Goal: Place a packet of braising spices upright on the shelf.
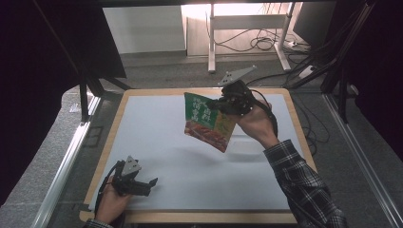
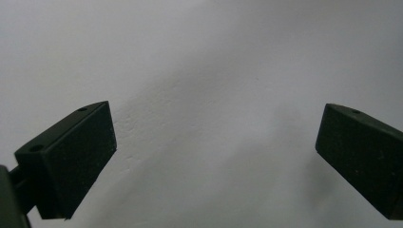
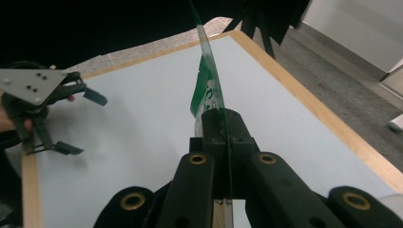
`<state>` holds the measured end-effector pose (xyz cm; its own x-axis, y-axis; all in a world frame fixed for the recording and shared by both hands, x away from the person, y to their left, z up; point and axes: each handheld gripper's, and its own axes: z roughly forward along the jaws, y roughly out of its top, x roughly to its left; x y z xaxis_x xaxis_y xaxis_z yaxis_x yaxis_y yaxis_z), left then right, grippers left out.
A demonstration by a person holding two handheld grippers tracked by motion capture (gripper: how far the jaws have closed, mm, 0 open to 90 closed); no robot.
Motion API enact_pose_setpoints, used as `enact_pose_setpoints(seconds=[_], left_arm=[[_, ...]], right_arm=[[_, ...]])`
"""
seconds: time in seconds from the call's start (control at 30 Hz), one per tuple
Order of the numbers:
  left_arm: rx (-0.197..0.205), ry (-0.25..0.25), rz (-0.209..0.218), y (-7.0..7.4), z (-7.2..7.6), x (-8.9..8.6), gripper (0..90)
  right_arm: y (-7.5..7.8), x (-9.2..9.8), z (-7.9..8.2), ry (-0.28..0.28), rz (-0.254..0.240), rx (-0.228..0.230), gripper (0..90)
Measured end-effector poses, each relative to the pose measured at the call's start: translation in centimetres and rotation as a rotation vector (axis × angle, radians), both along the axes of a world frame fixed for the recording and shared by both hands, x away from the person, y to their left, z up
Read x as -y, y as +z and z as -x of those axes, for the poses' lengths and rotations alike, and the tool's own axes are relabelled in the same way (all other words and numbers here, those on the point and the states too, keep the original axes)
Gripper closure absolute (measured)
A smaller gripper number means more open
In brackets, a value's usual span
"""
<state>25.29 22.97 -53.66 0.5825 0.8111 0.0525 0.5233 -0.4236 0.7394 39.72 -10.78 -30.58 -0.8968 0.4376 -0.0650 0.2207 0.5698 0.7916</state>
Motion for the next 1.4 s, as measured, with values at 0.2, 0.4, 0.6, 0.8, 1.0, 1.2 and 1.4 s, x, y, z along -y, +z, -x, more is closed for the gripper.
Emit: enact_pose_setpoints(seconds=[0.2, 0.4, 0.6, 0.8, 1.0, 1.2, 1.4], left_arm=[[0.0, -0.002, -0.001, 0.0, 0.0, 0.0, 0.0], [-0.001, -0.004, 0.001, 0.0, 0.0, 0.0, 0.0], [-0.001, -0.003, 0.002, 0.0, 0.0, 0.0, 0.0], [-0.003, -0.003, 0.005, 0.0, 0.0, 0.0, 0.0], [-0.005, -0.004, 0.009, -0.1, 0.0, -0.1, 0.0], [-0.007, -0.004, 0.008, -0.1, 0.0, -0.1, 0.0], [-0.01, -0.001, 0.007, -0.1, 0.0, -0.1, 0.0]], right_arm=[[0.5, -0.1, -1.6, -0.019, -0.007, 0.01, 89.6], [0.9, -0.2, -3.1, -0.038, -0.013, 0.025, 89.7], [1.3, -0.4, -4.7, -0.064, -0.004, 0.04, 89.6], [1.6, -0.4, -6.4, -0.086, -0.001, 0.055, 89.7], [1.9, -0.1, -8.1, -0.106, 0.004, 0.074, 89.7], [1.8, 0.8, -9.5, -0.129, 0.012, 0.086, 89.7], [1.3, 2.7, -10.6, -0.157, 0.027, 0.098, 89.7]])
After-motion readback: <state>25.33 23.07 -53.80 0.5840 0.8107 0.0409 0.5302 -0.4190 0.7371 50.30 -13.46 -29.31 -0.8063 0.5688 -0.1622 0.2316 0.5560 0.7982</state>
